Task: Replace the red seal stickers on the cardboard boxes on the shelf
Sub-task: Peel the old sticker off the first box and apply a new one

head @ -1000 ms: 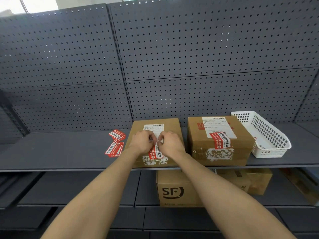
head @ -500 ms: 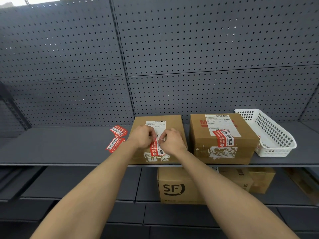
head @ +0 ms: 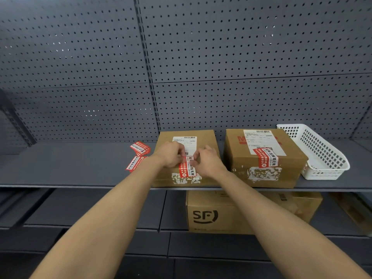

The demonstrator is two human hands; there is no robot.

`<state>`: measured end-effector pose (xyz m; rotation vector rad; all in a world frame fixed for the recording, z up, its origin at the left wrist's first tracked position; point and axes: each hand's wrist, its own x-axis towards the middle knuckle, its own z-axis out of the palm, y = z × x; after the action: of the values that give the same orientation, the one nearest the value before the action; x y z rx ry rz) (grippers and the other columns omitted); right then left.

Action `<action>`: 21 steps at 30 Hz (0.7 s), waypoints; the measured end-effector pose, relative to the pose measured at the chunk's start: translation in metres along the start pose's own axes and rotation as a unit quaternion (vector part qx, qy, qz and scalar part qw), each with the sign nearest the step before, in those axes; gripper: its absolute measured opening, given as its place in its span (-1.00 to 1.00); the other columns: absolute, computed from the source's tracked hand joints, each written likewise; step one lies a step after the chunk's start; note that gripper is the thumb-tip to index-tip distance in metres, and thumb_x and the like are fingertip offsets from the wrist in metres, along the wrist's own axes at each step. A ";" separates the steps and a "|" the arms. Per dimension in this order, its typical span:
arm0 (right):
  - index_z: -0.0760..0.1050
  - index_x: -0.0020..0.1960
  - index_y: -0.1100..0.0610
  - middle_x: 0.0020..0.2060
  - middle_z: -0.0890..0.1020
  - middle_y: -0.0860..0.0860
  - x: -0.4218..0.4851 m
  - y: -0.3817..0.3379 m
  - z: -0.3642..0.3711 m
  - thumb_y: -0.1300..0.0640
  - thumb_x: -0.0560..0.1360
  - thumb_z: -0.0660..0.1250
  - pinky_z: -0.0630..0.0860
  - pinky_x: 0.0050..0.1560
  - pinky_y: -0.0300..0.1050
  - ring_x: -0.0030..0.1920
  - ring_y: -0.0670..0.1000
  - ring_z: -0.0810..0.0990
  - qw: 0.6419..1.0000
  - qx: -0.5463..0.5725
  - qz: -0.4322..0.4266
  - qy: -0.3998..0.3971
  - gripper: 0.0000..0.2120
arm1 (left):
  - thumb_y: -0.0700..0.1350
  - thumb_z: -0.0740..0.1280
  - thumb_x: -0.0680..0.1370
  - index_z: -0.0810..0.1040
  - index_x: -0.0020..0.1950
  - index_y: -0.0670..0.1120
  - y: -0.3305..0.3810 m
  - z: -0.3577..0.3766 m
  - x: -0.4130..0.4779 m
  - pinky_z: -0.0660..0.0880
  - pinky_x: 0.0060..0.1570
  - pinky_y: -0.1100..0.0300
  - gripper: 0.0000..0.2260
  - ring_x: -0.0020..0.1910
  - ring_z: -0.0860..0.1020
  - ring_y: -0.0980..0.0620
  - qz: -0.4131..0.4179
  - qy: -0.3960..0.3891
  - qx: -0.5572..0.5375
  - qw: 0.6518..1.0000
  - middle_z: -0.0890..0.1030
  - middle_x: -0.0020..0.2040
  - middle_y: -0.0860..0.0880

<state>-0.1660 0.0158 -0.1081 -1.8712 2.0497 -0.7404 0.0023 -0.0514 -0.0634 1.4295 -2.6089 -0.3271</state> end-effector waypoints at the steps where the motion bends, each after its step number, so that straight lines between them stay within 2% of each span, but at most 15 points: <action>1: 0.52 -0.01 -0.06 0.18 0.48 0.00 -0.001 0.001 0.002 -0.01 0.62 0.46 0.49 0.41 0.19 0.34 0.13 0.46 1.000 0.013 0.003 0.001 -0.88 | -0.03 0.52 0.59 0.66 -0.03 0.07 0.000 0.000 0.000 0.54 0.26 0.02 -0.93 0.24 0.60 -0.06 0.000 0.002 0.001 1.000 0.71 0.15 0.00; 4: 0.44 -0.16 -0.14 0.14 0.46 -0.02 -0.002 0.000 0.006 0.04 0.61 0.47 0.54 0.36 0.19 0.30 0.14 0.49 0.999 0.047 0.017 0.017 -0.74 | 0.00 0.52 0.59 0.64 0.00 0.07 0.000 -0.002 0.000 0.54 0.29 -0.02 -0.91 0.24 0.60 -0.06 0.007 -0.005 0.004 1.000 0.71 0.15 0.00; 6: 0.45 -0.18 -0.14 0.14 0.46 -0.03 -0.001 0.000 0.006 0.05 0.61 0.47 0.56 0.34 0.19 0.31 0.15 0.49 0.998 0.061 0.022 0.023 -0.73 | -0.01 0.55 0.57 0.63 0.05 0.06 0.000 -0.005 -0.001 0.55 0.30 -0.03 -0.86 0.25 0.60 -0.05 0.006 -0.014 -0.009 1.000 0.69 0.17 0.01; 10: 0.53 -0.10 -0.07 0.14 0.46 -0.05 0.000 0.003 0.005 0.03 0.60 0.48 0.57 0.33 0.19 0.32 0.15 0.50 0.997 0.073 0.022 0.020 -0.84 | -0.01 0.54 0.57 0.64 0.00 0.09 0.004 -0.005 -0.001 0.56 0.28 0.01 -0.90 0.26 0.56 -0.02 0.000 -0.029 0.022 0.999 0.67 0.18 0.00; 13: 0.54 0.04 -0.07 0.17 0.46 -0.06 0.000 0.005 0.003 0.00 0.59 0.50 0.56 0.36 0.20 0.33 0.14 0.50 0.998 0.063 0.007 0.007 -0.86 | -0.03 0.51 0.60 0.60 0.02 0.07 0.010 -0.005 -0.001 0.55 0.17 0.03 -0.90 0.19 0.57 -0.04 -0.007 -0.028 0.036 0.999 0.65 0.15 -0.01; 17: 0.54 -0.07 -0.10 0.14 0.46 -0.03 0.000 0.002 0.003 0.01 0.59 0.50 0.58 0.33 0.21 0.31 0.18 0.51 0.997 0.074 0.023 0.003 -0.85 | -0.06 0.47 0.64 0.56 0.08 0.02 0.011 -0.008 -0.003 0.42 0.03 0.12 -0.89 0.10 0.55 -0.04 -0.004 -0.054 0.036 0.998 0.62 0.10 -0.01; 21: 0.54 -0.02 -0.09 0.18 0.48 -0.03 0.000 -0.001 0.005 0.02 0.62 0.47 0.56 0.35 0.20 0.31 0.16 0.49 0.998 0.064 0.027 0.012 -0.88 | -0.03 0.51 0.61 0.54 0.15 0.00 0.013 -0.006 -0.007 0.42 0.02 0.12 -0.80 0.06 0.55 -0.03 -0.011 -0.057 0.010 0.998 0.58 0.05 0.04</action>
<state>-0.1629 0.0150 -0.1117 -1.7381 2.0088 -0.8631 -0.0033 -0.0393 -0.0541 1.4893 -2.6941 -0.3972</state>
